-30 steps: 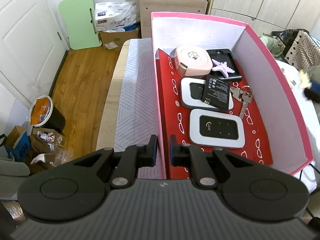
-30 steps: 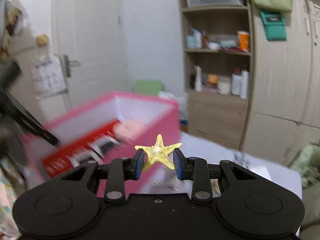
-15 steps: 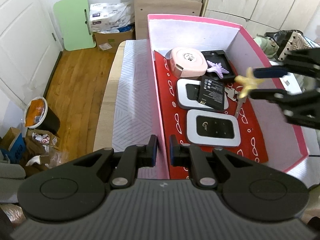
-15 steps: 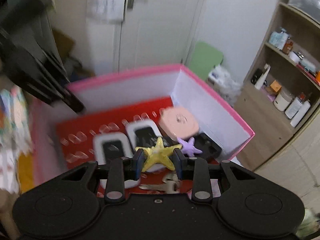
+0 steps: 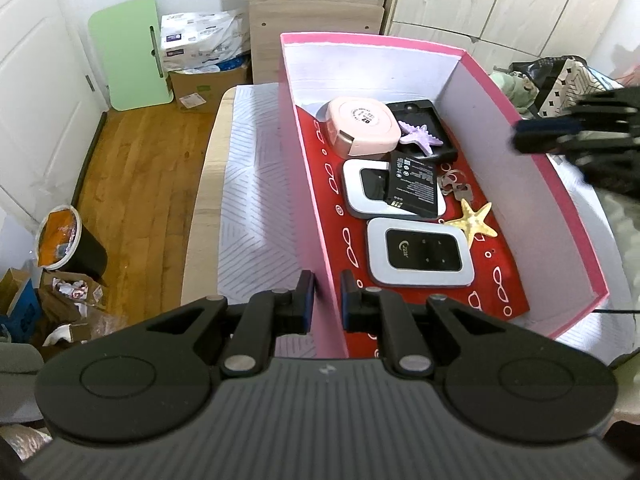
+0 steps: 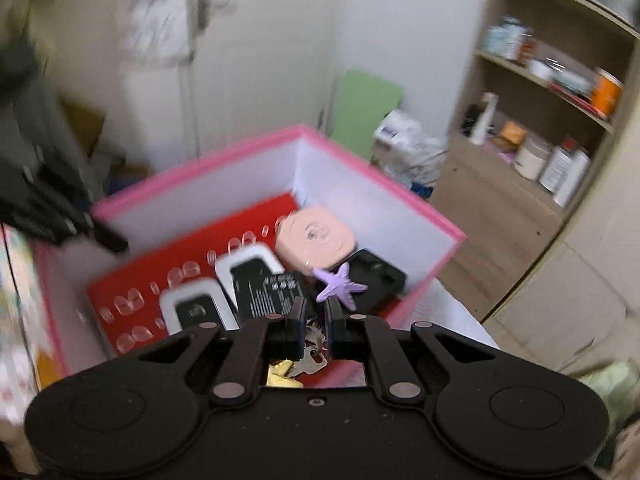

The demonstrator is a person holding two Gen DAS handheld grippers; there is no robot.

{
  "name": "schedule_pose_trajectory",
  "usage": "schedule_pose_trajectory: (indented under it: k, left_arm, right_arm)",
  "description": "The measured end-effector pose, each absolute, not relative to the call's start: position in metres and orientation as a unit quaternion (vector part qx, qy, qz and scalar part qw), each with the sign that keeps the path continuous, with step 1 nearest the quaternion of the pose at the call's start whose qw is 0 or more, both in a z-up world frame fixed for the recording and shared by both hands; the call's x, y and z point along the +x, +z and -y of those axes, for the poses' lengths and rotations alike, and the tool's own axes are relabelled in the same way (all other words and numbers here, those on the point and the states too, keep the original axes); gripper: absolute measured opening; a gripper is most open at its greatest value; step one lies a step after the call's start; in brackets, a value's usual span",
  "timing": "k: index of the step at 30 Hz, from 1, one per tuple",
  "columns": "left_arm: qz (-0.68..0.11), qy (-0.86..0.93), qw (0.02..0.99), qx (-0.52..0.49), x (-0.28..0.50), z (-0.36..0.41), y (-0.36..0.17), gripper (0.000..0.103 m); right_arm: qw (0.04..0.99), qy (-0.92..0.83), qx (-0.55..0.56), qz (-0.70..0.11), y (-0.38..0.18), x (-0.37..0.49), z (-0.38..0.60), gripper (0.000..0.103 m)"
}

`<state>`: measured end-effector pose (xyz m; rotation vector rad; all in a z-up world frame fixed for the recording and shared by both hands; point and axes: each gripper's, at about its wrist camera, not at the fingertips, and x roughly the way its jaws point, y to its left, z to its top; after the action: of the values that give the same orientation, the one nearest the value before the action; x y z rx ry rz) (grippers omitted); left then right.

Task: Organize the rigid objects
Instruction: 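Drop the yellow starfish into the box beside the keys, then grasp the second silver key on the table with the right tool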

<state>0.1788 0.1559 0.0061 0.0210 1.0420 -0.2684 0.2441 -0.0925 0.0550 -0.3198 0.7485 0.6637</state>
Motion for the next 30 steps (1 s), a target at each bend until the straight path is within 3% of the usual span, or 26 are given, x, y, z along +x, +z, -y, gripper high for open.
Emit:
schedule_pose_trajectory:
  k: [4, 10, 17, 25, 28, 30]
  left_arm:
    - [-0.496, -0.133, 0.858, 0.009, 0.178, -0.156, 0.006, 0.011]
    - [-0.490, -0.132, 0.861, 0.015, 0.177, -0.155, 0.006, 0.011]
    - [-0.476, -0.121, 0.870, 0.041, 0.171, -0.148, 0.006, 0.011]
    - [-0.465, -0.094, 0.877, 0.078, 0.165, -0.135, 0.005, 0.008]
    - [-0.455, -0.087, 0.883, 0.073, 0.161, -0.135, 0.003, 0.008]
    - [-0.451, -0.081, 0.886, 0.068, 0.159, -0.135, 0.000, 0.008]
  right_arm:
    - [0.894, 0.290, -0.051, -0.338, 0.057, 0.221, 0.140, 0.014]
    - [0.906, 0.226, 0.038, -0.356, 0.010, 0.205, 0.193, 0.019]
    - [0.895, 0.212, 0.023, -0.391, -0.031, 0.219, 0.195, 0.027]
    - [0.884, 0.256, -0.039, -0.388, -0.054, 0.256, 0.163, 0.060]
    - [0.890, 0.268, -0.059, -0.365, -0.069, 0.259, 0.152, 0.069]
    - [0.902, 0.269, -0.065, -0.331, -0.076, 0.253, 0.149, 0.068]
